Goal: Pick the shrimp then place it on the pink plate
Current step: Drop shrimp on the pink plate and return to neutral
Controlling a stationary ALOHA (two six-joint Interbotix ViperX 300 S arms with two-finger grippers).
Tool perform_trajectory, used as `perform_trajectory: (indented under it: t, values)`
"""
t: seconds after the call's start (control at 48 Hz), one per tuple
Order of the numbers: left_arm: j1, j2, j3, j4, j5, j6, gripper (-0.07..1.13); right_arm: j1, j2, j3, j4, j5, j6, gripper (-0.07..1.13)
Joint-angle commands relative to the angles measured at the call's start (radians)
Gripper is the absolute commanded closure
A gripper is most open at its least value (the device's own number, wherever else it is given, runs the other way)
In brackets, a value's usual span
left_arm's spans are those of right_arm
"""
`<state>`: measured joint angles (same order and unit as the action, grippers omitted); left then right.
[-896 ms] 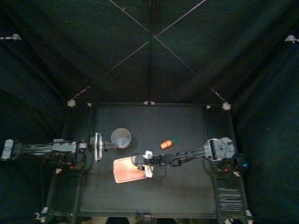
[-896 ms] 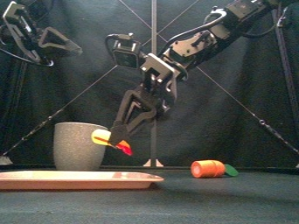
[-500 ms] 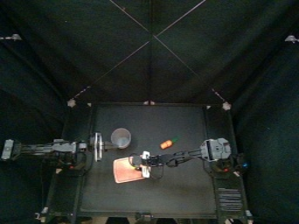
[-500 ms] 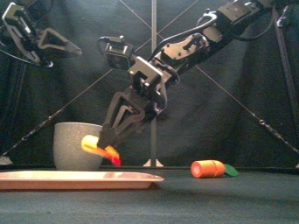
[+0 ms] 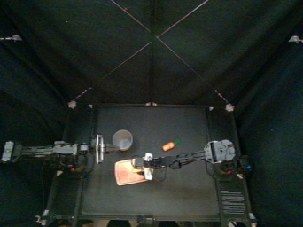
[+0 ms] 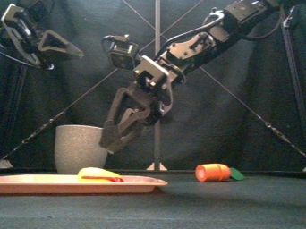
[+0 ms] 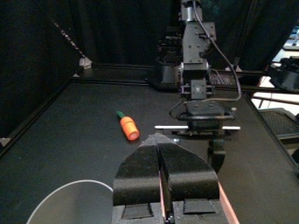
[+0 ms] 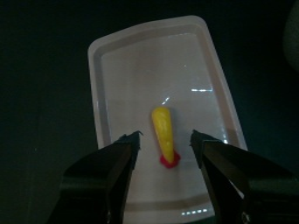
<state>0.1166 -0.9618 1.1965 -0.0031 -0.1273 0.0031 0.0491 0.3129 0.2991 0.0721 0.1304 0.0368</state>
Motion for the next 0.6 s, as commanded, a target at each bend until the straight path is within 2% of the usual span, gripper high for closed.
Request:
perform_trajectory:
  t: [0.021,0.604]
  values:
    - [0.002,0.003,-0.012,0.000,-0.008,-0.002,0.98,-0.003,-0.109,0.038,-0.002,-0.023,-0.002,0.20]
    - [0.002,0.003,0.012,0.000,-0.040,0.000,0.98,-0.002,-0.405,0.382,-0.023,-0.397,-0.008,0.20]
